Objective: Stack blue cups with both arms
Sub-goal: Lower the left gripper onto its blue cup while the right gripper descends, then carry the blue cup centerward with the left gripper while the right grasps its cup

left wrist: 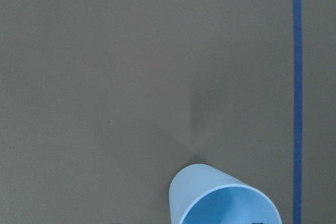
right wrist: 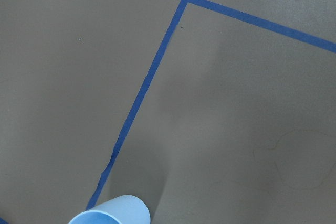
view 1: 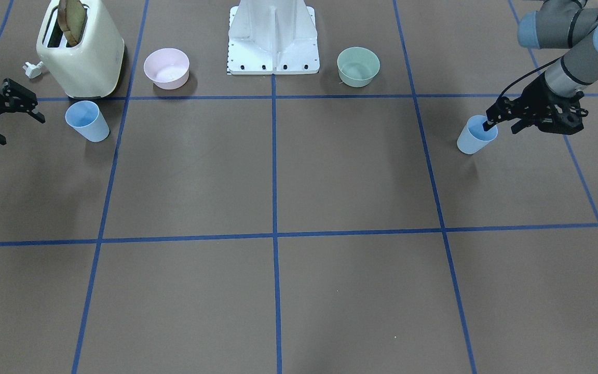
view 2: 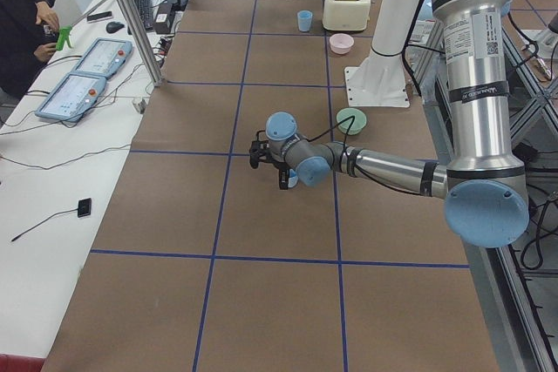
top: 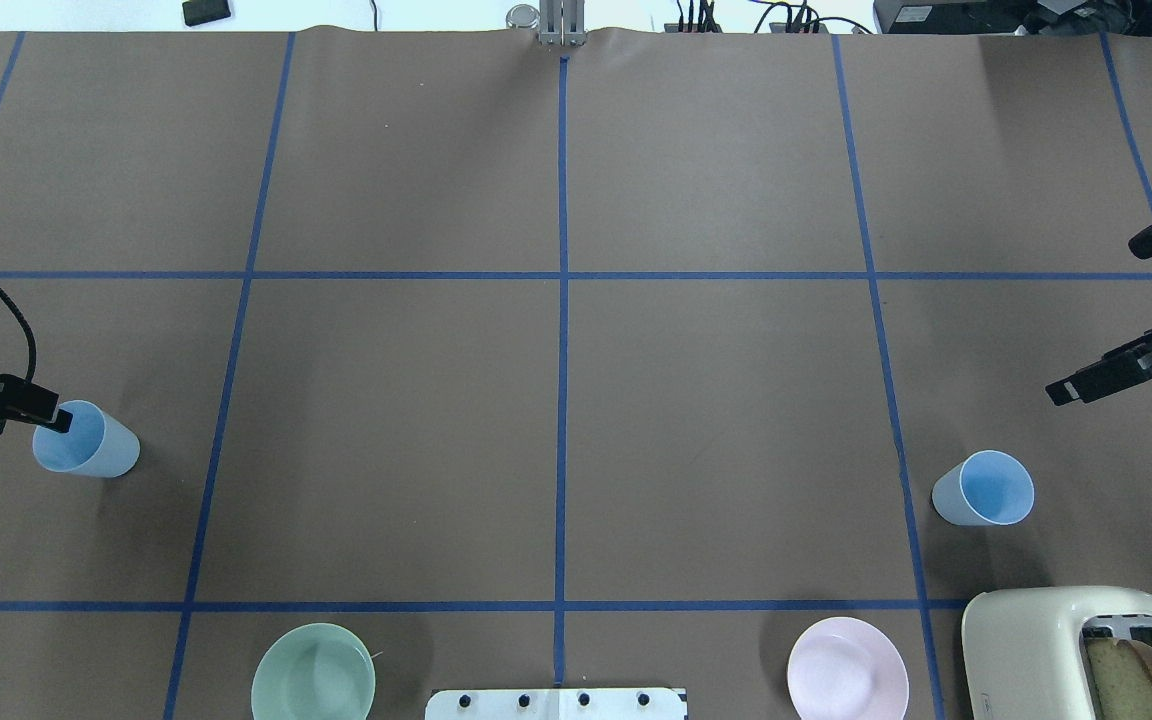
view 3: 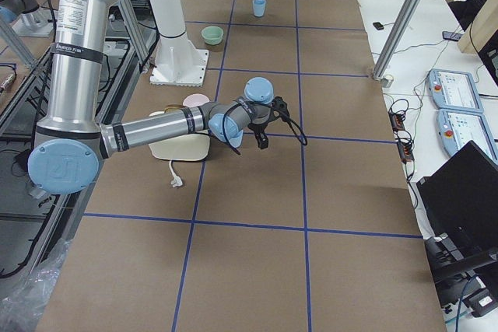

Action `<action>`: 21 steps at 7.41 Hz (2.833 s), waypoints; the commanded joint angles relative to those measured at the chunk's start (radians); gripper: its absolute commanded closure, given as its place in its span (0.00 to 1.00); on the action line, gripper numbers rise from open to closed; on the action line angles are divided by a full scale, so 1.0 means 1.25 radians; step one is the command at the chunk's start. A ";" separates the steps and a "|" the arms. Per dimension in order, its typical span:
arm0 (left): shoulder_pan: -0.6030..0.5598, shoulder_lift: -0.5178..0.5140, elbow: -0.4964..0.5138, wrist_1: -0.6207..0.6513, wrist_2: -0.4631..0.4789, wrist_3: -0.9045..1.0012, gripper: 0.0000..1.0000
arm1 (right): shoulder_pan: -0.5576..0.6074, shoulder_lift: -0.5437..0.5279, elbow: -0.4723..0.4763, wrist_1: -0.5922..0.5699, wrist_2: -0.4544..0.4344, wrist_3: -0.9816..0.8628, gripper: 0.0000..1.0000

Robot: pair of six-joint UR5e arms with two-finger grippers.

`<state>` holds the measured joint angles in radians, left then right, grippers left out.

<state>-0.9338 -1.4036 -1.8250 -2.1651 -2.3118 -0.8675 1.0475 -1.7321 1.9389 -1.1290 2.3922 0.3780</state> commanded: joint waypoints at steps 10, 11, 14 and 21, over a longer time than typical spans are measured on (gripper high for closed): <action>0.012 -0.001 0.050 -0.100 -0.004 -0.003 1.00 | -0.046 0.009 0.006 0.000 -0.021 0.001 0.00; 0.012 -0.001 0.050 -0.100 -0.002 -0.004 1.00 | -0.049 0.009 0.006 0.000 -0.024 0.001 0.00; 0.010 -0.017 -0.008 -0.078 -0.007 -0.083 1.00 | -0.075 0.009 0.007 0.000 -0.047 0.001 0.00; 0.080 -0.471 -0.067 0.466 0.105 -0.267 1.00 | -0.143 0.000 0.018 0.000 -0.107 0.012 0.02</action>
<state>-0.8908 -1.8944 -1.9141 -1.6878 -2.2502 -1.1606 0.8776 -1.7298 1.9616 -1.1290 2.2672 0.3925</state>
